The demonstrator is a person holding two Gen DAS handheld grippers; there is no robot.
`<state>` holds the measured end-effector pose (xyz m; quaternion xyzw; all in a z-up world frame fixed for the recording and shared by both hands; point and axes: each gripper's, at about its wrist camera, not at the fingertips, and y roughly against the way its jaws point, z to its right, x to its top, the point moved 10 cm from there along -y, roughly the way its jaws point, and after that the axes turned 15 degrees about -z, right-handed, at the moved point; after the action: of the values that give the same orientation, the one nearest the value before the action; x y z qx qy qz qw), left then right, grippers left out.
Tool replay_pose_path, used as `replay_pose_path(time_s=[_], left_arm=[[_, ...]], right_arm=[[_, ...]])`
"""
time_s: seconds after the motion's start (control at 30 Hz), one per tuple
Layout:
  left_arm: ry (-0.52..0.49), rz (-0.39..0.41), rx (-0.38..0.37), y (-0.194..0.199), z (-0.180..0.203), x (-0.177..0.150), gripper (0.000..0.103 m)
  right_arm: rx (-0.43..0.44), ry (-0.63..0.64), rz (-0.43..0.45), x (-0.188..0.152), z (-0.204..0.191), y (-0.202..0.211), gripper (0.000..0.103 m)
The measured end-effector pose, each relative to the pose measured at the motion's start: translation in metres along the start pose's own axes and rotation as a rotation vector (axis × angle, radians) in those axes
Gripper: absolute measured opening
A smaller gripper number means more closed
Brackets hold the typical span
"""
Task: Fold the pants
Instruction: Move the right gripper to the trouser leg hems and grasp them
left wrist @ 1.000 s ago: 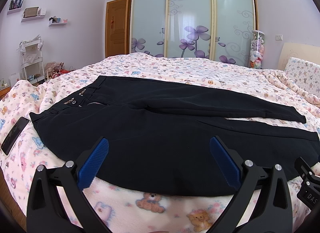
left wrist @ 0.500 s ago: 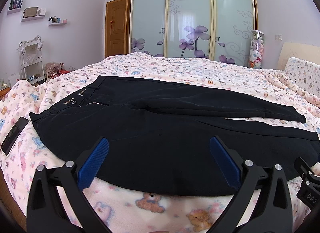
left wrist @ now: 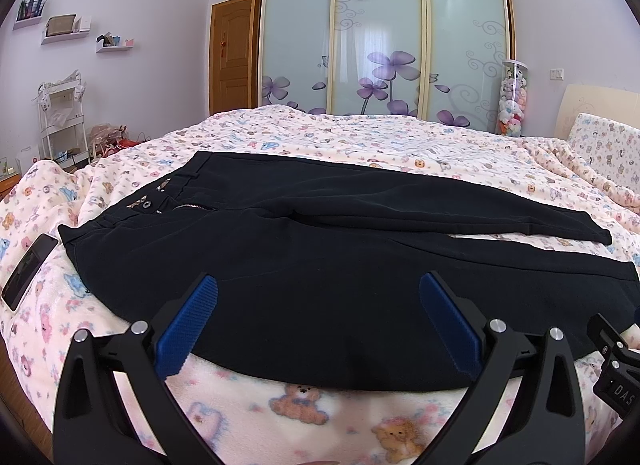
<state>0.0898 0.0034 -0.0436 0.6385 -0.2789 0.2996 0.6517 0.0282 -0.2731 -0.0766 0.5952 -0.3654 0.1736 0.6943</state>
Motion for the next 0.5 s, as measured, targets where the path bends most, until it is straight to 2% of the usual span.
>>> replay_pose_path(time_s=[0.07, 0.2, 0.3, 0.37, 0.43, 0.5], left_arm=[[0.000, -0.004, -0.001, -0.002, -0.005, 0.001, 0.101], [-0.008, -0.012, 0.002, -0.006, 0.000, 0.001, 0.101], [-0.023, -0.039, -0.023, -0.008, 0.010, -0.002, 0.101], [-0.033, -0.037, -0.032, -0.005, 0.016, 0.003, 0.101], [-0.038, -0.014, -0.017, -0.001, 0.020, 0.012, 0.101], [-0.046, 0.022, 0.020, 0.002, 0.023, 0.030, 0.101]], right_arm=[[0.061, -0.009, -0.025, 0.000, -0.001, -0.002, 0.102], [0.261, -0.064, -0.118, 0.004, -0.001, -0.007, 0.102], [0.320, -0.088, -0.158, 0.014, 0.011, -0.006, 0.102], [0.338, -0.087, -0.133, 0.029, 0.026, -0.002, 0.102], [0.349, -0.089, -0.066, 0.053, 0.050, 0.003, 0.102], [0.362, -0.125, -0.035, 0.078, 0.078, -0.001, 0.102]])
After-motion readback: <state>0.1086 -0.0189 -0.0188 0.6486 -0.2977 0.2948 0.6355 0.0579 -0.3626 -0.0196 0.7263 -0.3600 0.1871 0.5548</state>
